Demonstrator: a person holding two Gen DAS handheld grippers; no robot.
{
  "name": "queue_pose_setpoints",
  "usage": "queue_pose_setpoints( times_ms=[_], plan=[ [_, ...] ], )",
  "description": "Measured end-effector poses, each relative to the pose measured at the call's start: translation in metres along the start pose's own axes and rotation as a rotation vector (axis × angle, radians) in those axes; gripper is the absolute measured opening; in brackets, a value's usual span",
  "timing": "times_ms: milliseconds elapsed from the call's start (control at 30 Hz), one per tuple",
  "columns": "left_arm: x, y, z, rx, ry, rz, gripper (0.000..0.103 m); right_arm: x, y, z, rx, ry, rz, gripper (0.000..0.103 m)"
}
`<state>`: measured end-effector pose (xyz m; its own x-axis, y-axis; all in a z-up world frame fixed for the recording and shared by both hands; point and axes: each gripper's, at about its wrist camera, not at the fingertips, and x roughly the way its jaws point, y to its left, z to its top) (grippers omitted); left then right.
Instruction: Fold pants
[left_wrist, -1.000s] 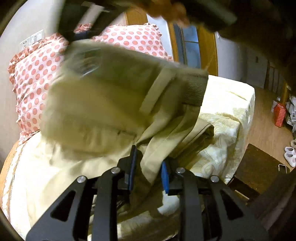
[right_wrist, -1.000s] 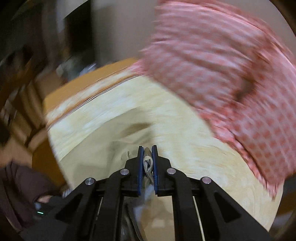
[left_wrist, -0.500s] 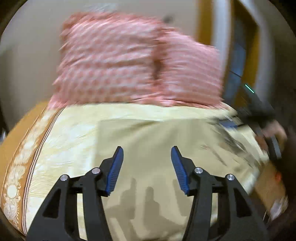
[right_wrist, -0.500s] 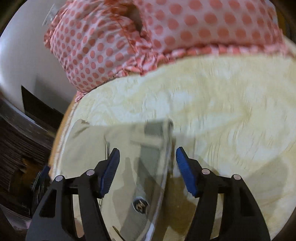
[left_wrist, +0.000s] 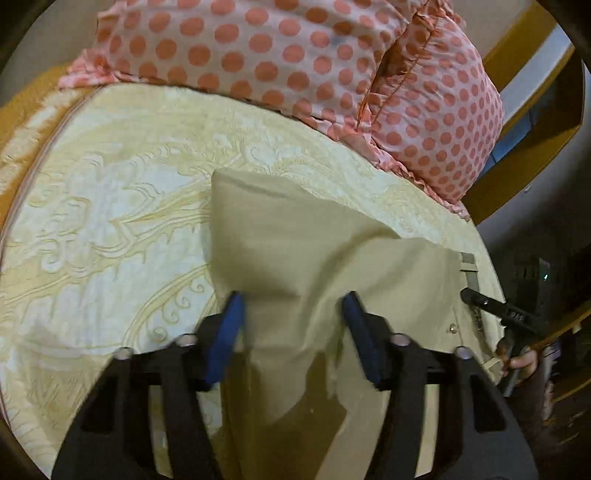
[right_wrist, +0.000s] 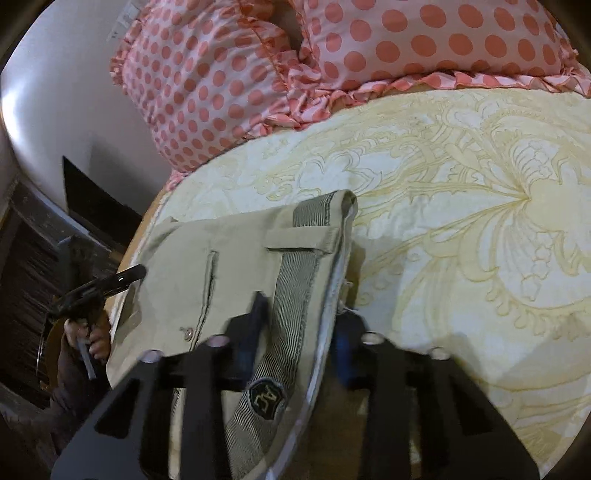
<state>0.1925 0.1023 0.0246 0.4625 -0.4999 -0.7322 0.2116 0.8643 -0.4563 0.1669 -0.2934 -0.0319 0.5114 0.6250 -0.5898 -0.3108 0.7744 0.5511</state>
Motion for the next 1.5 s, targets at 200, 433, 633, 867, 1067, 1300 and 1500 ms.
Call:
queue_pose_setpoints(
  times_ms=[200,433,633,867,1067,1300,1500],
  plan=[
    [0.002,0.011,0.008,-0.045,0.034,-0.009,0.04,0.002,-0.013,0.006,0.032,0.015,0.061,0.023],
    [0.0,0.004,0.012,-0.033,-0.036,0.133,0.078,0.006,-0.009,0.009,-0.012,-0.007,0.031,0.035],
    [0.004,-0.015,0.022,0.024,-0.008,0.049,0.009,-0.003,-0.007,0.019,-0.006,0.002,0.078,0.017],
    [0.007,-0.025,0.059,0.061,-0.07,0.061,0.005,-0.012,0.008,0.066,-0.058,-0.068,0.062,0.014],
    [0.048,-0.029,0.104,0.086,-0.1,0.238,0.019,0.026,-0.02,0.115,-0.016,-0.053,-0.134,0.023],
    [-0.011,-0.036,0.076,0.082,-0.242,0.091,0.048,-0.021,-0.007,0.072,0.058,-0.164,0.091,0.067],
    [0.064,-0.029,0.074,0.019,0.012,0.131,0.036,0.017,-0.045,0.045,0.364,-0.051,0.221,0.063]
  ],
)
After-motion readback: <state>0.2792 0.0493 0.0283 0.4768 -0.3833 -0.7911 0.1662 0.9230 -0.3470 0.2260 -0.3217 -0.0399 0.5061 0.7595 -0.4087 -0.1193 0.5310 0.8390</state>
